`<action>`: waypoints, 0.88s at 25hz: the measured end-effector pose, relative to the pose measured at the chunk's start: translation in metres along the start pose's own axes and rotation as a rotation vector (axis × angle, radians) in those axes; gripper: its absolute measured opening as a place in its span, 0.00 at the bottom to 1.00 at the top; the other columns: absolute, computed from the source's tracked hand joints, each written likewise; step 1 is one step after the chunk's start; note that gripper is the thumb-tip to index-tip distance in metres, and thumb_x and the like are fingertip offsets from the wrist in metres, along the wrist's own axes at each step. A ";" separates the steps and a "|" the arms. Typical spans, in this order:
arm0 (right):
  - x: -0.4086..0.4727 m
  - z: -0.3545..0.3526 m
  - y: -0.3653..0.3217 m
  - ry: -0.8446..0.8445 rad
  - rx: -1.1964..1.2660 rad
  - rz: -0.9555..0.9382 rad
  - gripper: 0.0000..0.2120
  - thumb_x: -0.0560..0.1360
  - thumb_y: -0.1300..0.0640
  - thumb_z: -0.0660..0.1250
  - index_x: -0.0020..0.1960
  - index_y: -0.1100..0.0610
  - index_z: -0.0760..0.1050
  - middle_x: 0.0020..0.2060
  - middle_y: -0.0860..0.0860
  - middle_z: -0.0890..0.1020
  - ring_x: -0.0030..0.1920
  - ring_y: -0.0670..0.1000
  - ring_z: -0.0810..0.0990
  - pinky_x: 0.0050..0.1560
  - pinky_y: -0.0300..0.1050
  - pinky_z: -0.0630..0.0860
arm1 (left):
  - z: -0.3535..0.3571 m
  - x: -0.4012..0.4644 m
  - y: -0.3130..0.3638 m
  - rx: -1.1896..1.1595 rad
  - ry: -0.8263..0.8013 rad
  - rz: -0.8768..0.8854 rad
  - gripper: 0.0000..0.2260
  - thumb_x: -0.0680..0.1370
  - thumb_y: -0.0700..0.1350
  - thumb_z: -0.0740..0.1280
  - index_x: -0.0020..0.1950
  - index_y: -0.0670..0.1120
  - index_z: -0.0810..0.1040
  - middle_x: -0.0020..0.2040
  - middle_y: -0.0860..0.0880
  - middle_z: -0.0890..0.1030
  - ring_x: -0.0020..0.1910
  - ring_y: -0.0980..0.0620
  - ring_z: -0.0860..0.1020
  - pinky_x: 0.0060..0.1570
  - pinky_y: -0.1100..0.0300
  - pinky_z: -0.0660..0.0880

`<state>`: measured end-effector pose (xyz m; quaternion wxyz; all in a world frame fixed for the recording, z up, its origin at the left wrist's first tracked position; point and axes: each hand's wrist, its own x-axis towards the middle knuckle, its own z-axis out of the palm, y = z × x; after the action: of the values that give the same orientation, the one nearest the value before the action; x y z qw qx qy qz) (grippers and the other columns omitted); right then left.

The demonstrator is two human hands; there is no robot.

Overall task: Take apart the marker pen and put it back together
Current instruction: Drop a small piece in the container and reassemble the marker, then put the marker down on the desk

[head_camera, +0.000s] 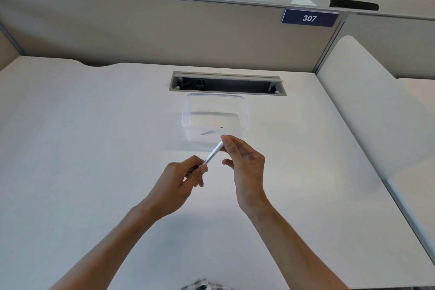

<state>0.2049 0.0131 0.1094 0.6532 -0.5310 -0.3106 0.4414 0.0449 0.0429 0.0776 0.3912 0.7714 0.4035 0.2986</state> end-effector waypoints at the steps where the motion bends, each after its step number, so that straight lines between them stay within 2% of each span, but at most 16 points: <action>1: -0.001 0.001 0.001 -0.001 -0.003 0.006 0.05 0.76 0.56 0.72 0.48 0.55 0.86 0.43 0.46 0.88 0.46 0.45 0.85 0.39 0.35 0.77 | 0.002 0.000 0.001 -0.025 0.001 -0.010 0.06 0.80 0.49 0.63 0.45 0.51 0.76 0.33 0.53 0.81 0.32 0.52 0.78 0.36 0.61 0.75; 4: -0.002 0.003 0.002 -0.033 -0.014 0.023 0.09 0.80 0.54 0.66 0.48 0.50 0.85 0.45 0.46 0.87 0.48 0.44 0.84 0.44 0.36 0.75 | 0.008 0.001 0.003 -0.099 0.002 -0.034 0.03 0.79 0.46 0.66 0.46 0.49 0.79 0.33 0.50 0.82 0.31 0.53 0.79 0.36 0.65 0.75; 7: 0.000 0.003 0.002 -0.072 0.016 0.035 0.14 0.83 0.56 0.61 0.46 0.49 0.83 0.42 0.45 0.85 0.46 0.44 0.83 0.48 0.42 0.73 | 0.011 0.000 0.006 -0.193 -0.032 -0.080 0.06 0.80 0.47 0.65 0.46 0.48 0.79 0.35 0.46 0.82 0.32 0.54 0.79 0.37 0.66 0.73; 10: 0.003 0.003 0.002 -0.119 0.104 0.031 0.15 0.85 0.58 0.56 0.47 0.53 0.80 0.38 0.47 0.82 0.41 0.46 0.81 0.46 0.42 0.74 | 0.013 0.000 0.009 -0.214 -0.063 -0.103 0.07 0.81 0.48 0.63 0.47 0.50 0.80 0.35 0.47 0.82 0.33 0.50 0.79 0.37 0.59 0.73; 14: 0.004 0.005 0.003 -0.164 0.213 0.166 0.17 0.85 0.54 0.54 0.45 0.55 0.79 0.34 0.49 0.81 0.38 0.48 0.80 0.44 0.42 0.73 | 0.016 0.000 0.010 -0.193 -0.057 -0.088 0.06 0.80 0.46 0.64 0.45 0.51 0.79 0.34 0.48 0.83 0.35 0.54 0.80 0.41 0.66 0.74; 18: 0.004 0.010 0.010 -0.137 0.221 0.223 0.22 0.85 0.48 0.52 0.34 0.53 0.69 0.29 0.48 0.73 0.37 0.48 0.78 0.46 0.44 0.69 | 0.018 -0.001 0.004 -0.060 -0.073 -0.075 0.06 0.80 0.52 0.63 0.45 0.56 0.77 0.36 0.55 0.83 0.37 0.53 0.81 0.45 0.55 0.77; 22: 0.012 0.013 0.016 -0.030 0.297 0.272 0.24 0.84 0.47 0.53 0.30 0.51 0.65 0.26 0.45 0.68 0.30 0.47 0.74 0.41 0.44 0.68 | 0.018 -0.001 -0.011 0.175 -0.107 -0.080 0.11 0.77 0.62 0.59 0.53 0.60 0.76 0.43 0.70 0.80 0.46 0.60 0.80 0.48 0.59 0.75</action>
<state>0.1947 0.0305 0.0964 0.6541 -0.4591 -0.1773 0.5745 0.0538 0.0393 0.0589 0.3547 0.8008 0.4369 0.2049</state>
